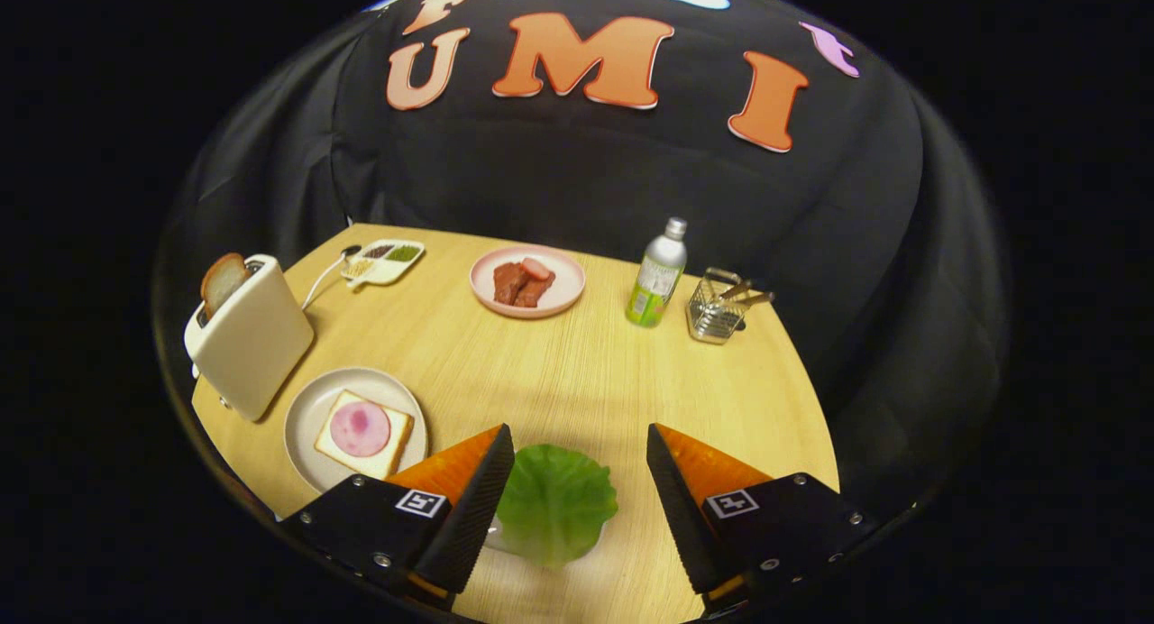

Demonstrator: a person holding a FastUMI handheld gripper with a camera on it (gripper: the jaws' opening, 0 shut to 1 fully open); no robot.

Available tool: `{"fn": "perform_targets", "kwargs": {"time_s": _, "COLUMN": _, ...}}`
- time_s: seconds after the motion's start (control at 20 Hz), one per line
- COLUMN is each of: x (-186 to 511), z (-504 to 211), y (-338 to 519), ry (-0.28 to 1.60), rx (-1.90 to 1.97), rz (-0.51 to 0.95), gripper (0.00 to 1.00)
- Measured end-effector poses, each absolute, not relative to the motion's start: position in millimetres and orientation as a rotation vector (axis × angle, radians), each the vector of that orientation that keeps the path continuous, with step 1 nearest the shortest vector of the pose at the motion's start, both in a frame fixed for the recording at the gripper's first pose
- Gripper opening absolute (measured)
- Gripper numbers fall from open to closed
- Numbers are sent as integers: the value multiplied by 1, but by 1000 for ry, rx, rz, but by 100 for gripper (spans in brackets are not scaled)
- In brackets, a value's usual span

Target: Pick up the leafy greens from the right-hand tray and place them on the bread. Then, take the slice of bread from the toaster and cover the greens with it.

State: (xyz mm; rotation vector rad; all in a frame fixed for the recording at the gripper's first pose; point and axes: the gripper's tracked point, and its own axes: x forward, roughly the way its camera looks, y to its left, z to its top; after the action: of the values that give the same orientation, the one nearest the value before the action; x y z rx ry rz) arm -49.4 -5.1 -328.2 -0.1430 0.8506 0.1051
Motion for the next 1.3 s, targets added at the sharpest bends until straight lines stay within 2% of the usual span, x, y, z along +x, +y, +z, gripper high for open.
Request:
{"fn": "perform_targets", "kwargs": {"time_s": 0.45, "x": -87, "z": -419, "y": -2, "ry": 1166, "rx": -163, "rz": 184, "gripper": 89}}
{"fn": "perform_targets", "kwargs": {"time_s": 0.65, "x": -90, "z": -442, "y": 0, "ry": 1250, "rx": -123, "rz": 201, "gripper": 90}}
{"fn": "perform_targets", "kwargs": {"time_s": 0.75, "x": -94, "z": -452, "y": 1, "ry": 1290, "rx": -119, "rz": 201, "gripper": 84}}
{"fn": "perform_targets", "kwargs": {"time_s": 0.9, "x": -93, "z": -456, "y": 7, "ry": 1310, "rx": -116, "rz": 228, "gripper": 82}}
{"fn": "perform_targets", "kwargs": {"time_s": 1.2, "x": -95, "z": -456, "y": 12, "ry": 1314, "rx": -106, "rz": 259, "gripper": 61}}
{"fn": "perform_targets", "kwargs": {"time_s": 1.25, "x": -96, "z": -456, "y": 13, "ry": 1310, "rx": -112, "rz": 266, "gripper": 57}}
{"fn": "perform_targets", "kwargs": {"time_s": 1.3, "x": -96, "z": -456, "y": 15, "ry": 1309, "rx": -111, "rz": 264, "gripper": 45}}
